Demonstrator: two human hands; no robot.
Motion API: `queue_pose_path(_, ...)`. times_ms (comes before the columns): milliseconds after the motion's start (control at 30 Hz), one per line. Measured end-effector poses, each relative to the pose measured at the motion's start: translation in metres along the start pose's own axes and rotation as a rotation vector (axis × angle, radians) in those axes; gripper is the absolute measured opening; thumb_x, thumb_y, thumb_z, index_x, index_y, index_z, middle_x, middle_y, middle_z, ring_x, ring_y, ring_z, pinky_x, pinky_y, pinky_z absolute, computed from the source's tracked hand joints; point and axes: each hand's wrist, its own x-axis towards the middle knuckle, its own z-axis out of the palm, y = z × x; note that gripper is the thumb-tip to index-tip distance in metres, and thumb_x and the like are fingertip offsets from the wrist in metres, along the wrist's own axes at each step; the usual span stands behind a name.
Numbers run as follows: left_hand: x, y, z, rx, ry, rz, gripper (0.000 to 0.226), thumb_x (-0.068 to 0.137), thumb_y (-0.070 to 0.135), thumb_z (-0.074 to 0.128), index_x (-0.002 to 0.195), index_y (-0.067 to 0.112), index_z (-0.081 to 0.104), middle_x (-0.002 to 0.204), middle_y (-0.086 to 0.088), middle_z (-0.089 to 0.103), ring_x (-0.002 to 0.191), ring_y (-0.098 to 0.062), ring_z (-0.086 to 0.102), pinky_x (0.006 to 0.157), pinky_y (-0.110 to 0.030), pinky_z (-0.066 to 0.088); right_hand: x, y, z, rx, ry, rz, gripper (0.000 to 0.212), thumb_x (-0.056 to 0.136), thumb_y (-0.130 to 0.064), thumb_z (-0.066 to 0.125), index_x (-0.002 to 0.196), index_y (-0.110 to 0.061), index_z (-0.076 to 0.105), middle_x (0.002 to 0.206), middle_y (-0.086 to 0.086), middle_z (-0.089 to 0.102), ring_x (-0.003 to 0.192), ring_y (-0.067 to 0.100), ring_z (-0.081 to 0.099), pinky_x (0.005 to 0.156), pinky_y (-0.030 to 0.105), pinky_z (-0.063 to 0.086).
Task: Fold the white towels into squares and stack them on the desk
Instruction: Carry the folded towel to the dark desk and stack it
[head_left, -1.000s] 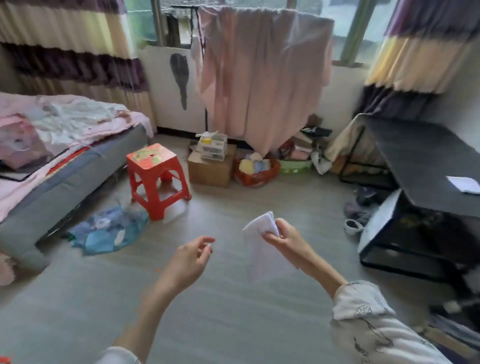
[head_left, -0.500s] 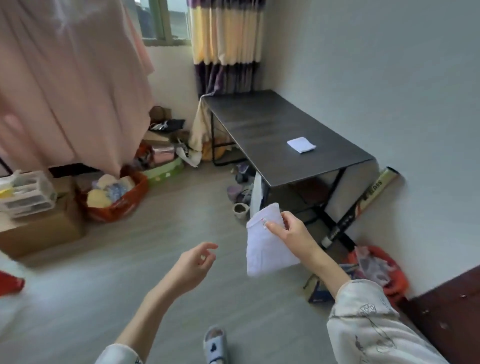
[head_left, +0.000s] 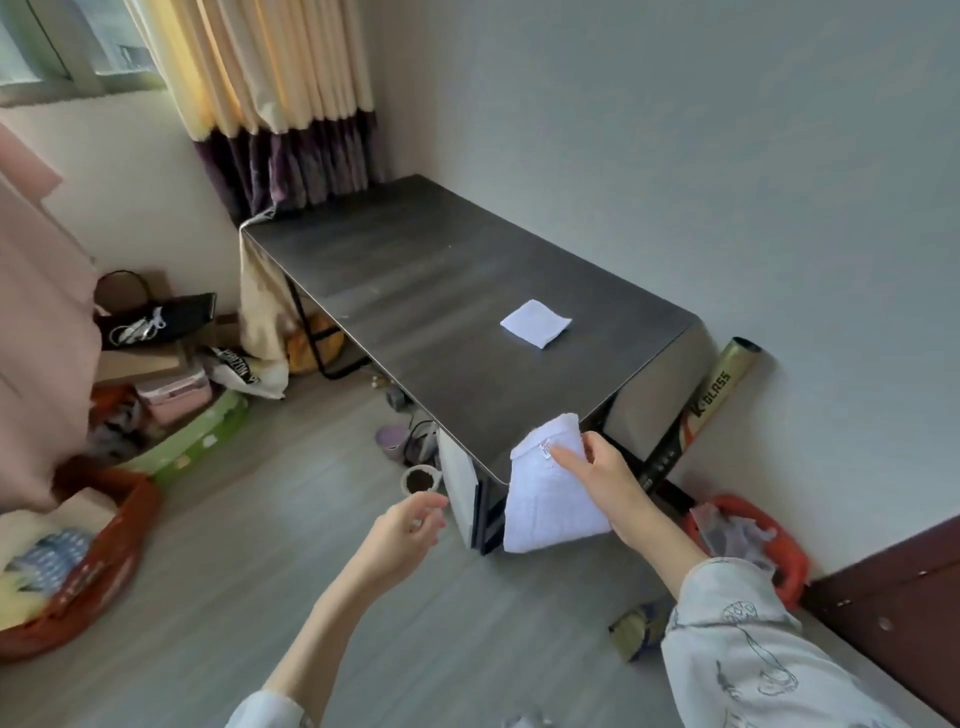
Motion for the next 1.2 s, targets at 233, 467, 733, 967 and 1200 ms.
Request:
queue_pose_path(233, 0.157, 0.008, -0.008, 0.051, -0.107, 0.000, 0.018, 0.095, 0.014, 0.044, 0.102, 0.024, 0.056, 0.096, -0.004, 0.065, 0.076, -0.015, 0.058, 0.062, -0.013, 0.042, 0.141, 0.006, -0.010, 0.073, 0.140, 0.145, 0.026, 0.087, -0.035, 0.058, 0.099, -0.013, 0.051, 0.109, 0.013, 0.059, 0.103, 0.028, 0.058, 0.090, 0.043, 0.047)
queue_pose_path(467, 0.309, 0.021, -0.003, 0.211, -0.180, -0.054, 0.027, 0.096, 0.016, 0.038, 0.116, 0.016, 0.057, 0.098, -0.001, 0.058, 0.070, -0.012, 0.053, 0.052, -0.007, 0.038, 0.291, 0.013, -0.040, 0.227, 0.347, 0.339, 0.029, 0.090, -0.033, 0.054, 0.109, -0.012, 0.048, 0.116, 0.011, 0.056, 0.104, 0.026, 0.056, 0.091, 0.041, 0.047)
queue_pose_path(733, 0.452, 0.032, 0.028, 0.556, -0.338, 0.121, 0.042, 0.095, 0.021, 0.045, 0.137, 0.016, 0.040, 0.143, -0.009, 0.035, 0.132, -0.025, 0.033, 0.108, -0.035, 0.030, 0.411, 0.028, -0.082, 0.518, 0.551, 0.451, 0.034, 0.093, -0.031, 0.053, 0.119, -0.011, 0.047, 0.117, 0.008, 0.057, 0.106, 0.026, 0.058, 0.094, 0.045, 0.049)
queue_pose_path(967, 0.533, 0.034, 0.051, 0.924, -0.476, 0.167, 0.080, 0.090, 0.047, 0.050, 0.147, 0.030, -0.004, 0.154, -0.005, -0.021, 0.141, -0.031, -0.021, 0.109, -0.062, 0.000, 0.448, 0.077, -0.091, 0.473, 0.774, 0.676, 0.025, 0.091, -0.003, 0.046, 0.116, -0.001, 0.054, 0.120, 0.017, 0.057, 0.106, 0.033, 0.057, 0.083, 0.038, 0.048)
queue_pose_path(1200, 0.535, 0.020, 0.052, 0.987, -0.465, 0.172, 0.081, 0.090, 0.054, 0.042, 0.145, 0.032, -0.015, 0.153, -0.005, -0.027, 0.140, -0.031, -0.024, 0.109, -0.063, 0.002, 0.463, 0.079, -0.086, 0.397, 0.850, 0.676, 0.012, 0.088, -0.008, 0.048, 0.097, -0.015, 0.052, 0.109, 0.009, 0.059, 0.105, 0.030, 0.057, 0.090, 0.043, 0.049)
